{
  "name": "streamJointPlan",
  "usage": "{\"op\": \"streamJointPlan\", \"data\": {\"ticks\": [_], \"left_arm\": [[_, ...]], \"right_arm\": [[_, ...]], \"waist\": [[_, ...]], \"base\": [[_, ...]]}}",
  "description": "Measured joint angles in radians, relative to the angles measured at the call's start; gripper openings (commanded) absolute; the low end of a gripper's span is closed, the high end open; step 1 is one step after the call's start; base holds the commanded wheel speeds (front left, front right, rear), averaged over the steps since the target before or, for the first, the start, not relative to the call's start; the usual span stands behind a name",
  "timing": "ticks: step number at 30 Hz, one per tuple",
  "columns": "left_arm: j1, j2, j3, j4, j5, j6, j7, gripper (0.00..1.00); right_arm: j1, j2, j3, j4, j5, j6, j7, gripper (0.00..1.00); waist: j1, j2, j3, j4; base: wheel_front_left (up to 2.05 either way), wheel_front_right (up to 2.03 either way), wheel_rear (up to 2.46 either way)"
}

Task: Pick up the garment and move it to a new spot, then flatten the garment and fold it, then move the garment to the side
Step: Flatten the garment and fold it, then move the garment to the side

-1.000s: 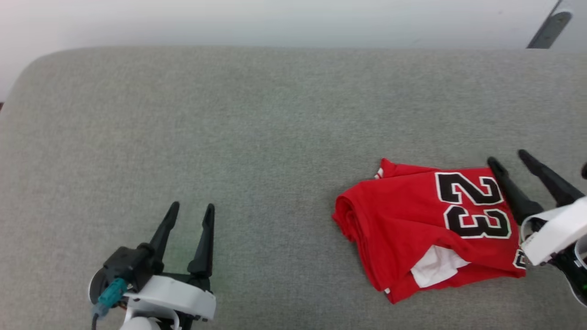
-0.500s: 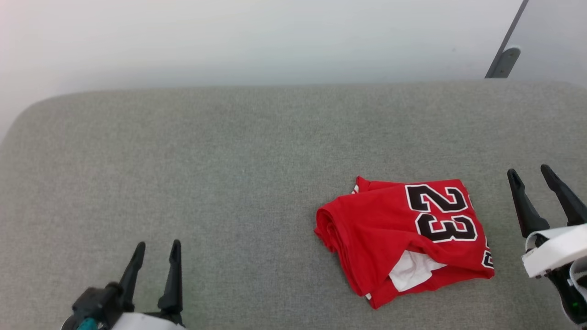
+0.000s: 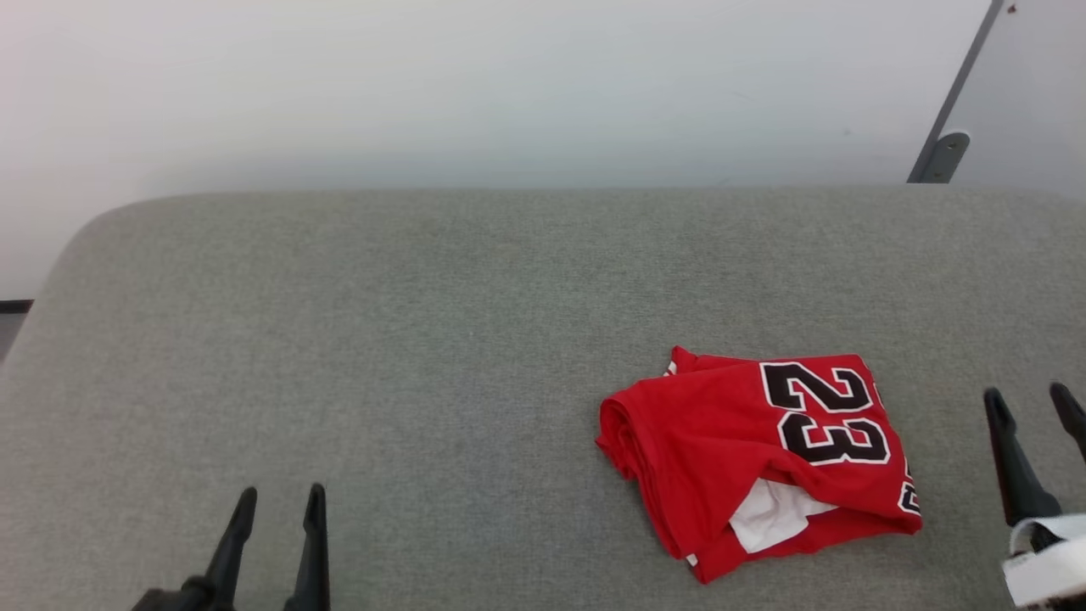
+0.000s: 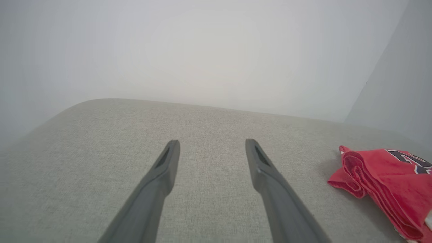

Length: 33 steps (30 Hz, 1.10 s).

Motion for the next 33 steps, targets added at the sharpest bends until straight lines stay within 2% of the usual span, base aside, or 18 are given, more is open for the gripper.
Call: {"op": "streamJointPlan", "data": {"ticks": [11,26,29,33], "left_arm": [[0.053,-0.012,0.016,-0.058,0.013,0.0,0.0,1.0],[0.02,-0.007,-0.003,-0.067,0.015,0.0,0.0,1.0],[0.008,-0.009,-0.001,-0.071,0.015,0.0,0.0,1.0],[-0.027,-0.012,-0.024,-0.072,0.015,0.0,0.0,1.0]], "right_arm": [[0.133,0.058,-0.114,-0.165,-0.048,0.0,0.04,1.0],[0.153,0.095,-0.151,-0.253,-0.08,0.0,0.14,1.0],[0.125,0.071,-0.136,-0.264,-0.081,0.0,0.217,1.0],[0.063,-0.019,-0.07,-0.25,-0.089,0.0,0.429,1.0]], "waist": [[0.0,0.0,0.003,0.027],[0.0,0.0,0.033,0.042],[0.0,0.0,0.048,0.045],[0.0,0.0,0.079,0.047]], "base": [[0.0,0.0,0.0],[0.0,0.0,0.0],[0.0,0.0,0.0],[0.0,0.0,0.0]]}}
